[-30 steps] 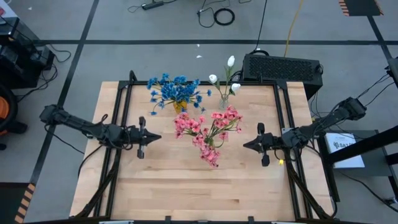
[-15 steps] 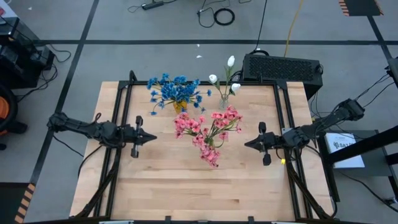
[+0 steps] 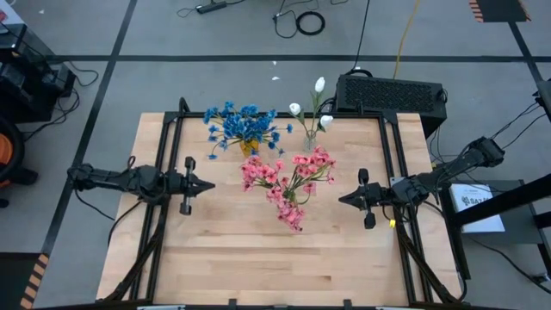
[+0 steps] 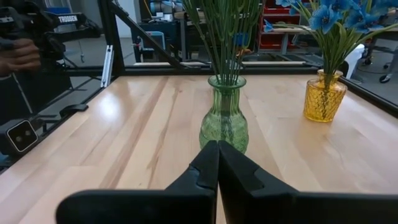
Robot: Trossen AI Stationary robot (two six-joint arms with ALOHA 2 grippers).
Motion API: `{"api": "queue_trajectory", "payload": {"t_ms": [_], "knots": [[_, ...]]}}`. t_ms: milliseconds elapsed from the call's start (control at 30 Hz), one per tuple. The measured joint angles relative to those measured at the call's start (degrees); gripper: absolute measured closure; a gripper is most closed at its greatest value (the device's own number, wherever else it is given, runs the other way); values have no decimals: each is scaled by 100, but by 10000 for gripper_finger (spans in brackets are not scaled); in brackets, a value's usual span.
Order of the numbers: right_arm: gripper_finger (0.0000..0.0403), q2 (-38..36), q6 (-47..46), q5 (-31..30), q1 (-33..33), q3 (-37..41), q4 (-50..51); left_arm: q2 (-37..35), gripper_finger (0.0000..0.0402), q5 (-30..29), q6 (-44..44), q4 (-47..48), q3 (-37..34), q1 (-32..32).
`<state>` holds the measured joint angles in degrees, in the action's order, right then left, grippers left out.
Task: Sort flowers into vase by color
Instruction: Return to Home Position
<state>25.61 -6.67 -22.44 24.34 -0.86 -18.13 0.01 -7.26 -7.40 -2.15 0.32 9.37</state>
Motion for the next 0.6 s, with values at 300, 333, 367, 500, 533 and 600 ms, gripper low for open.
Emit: {"api": "queue_trajectory", "payload": {"t_ms": [300,333,367,500,533,600], "knots": [[403,0,50,3,0,0,-8,0,401,594,173,124,-2,-662],[403,0,48,4,0,0,-4,0,401,668,230,136,-2,-725],[403,0,47,4,0,0,-4,1,401,724,265,141,-2,-769],[403,0,46,4,0,0,0,61,401,747,370,146,-2,-847],[403,0,44,4,0,0,0,86,401,746,402,148,-2,-858],[403,0,41,4,0,0,2,126,401,746,506,151,-4,-861]]}}
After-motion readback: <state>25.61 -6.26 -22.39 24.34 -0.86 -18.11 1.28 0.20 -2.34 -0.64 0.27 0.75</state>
